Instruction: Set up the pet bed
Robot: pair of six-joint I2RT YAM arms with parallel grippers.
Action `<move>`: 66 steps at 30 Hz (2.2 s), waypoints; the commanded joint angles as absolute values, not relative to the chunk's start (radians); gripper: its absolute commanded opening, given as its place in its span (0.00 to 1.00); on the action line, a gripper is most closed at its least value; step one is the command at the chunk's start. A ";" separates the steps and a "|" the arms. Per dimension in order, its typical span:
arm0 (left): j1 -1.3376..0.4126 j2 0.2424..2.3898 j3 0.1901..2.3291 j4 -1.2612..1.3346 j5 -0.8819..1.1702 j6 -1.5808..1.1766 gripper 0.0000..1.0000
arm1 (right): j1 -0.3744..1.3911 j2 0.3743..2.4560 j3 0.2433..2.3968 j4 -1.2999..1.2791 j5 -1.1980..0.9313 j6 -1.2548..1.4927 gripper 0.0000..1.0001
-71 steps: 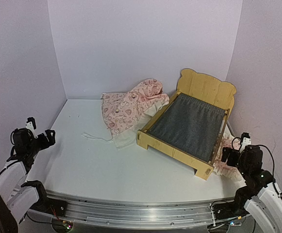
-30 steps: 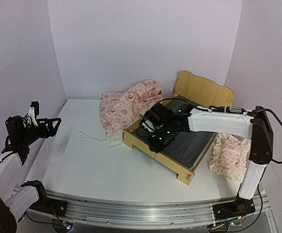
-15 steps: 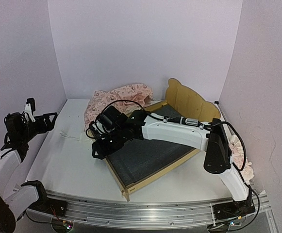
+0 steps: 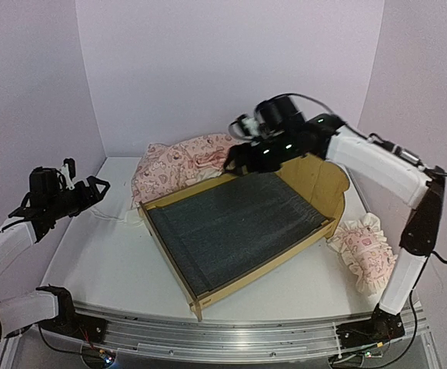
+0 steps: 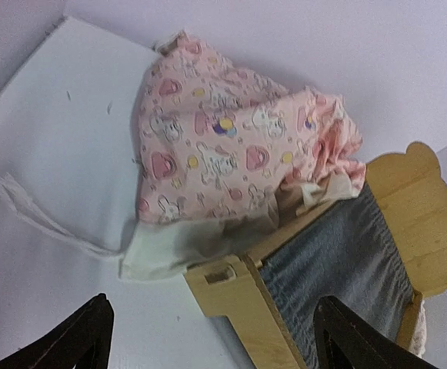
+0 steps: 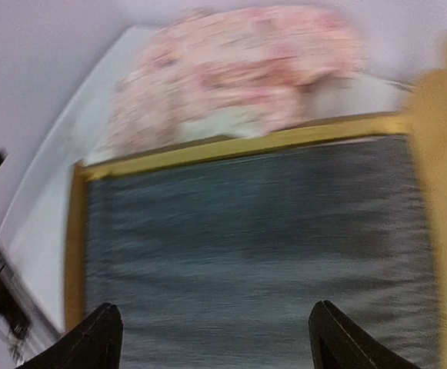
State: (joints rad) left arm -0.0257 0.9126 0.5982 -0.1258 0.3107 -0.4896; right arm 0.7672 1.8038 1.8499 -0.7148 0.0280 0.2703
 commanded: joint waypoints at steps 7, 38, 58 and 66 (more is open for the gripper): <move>-0.316 1.144 0.749 -0.250 0.242 -0.427 0.90 | 0.390 1.671 1.812 -1.108 0.320 0.128 0.93; -0.211 1.703 1.249 -0.098 0.185 0.147 0.99 | 0.368 1.555 1.739 -1.533 -0.015 0.247 0.45; -0.087 1.852 1.296 -0.238 0.348 0.035 0.82 | 0.533 1.862 2.213 -0.725 -0.060 0.252 0.57; -0.073 1.987 1.338 -0.148 0.346 0.009 0.63 | 0.594 2.200 2.322 -0.503 -0.075 0.395 0.59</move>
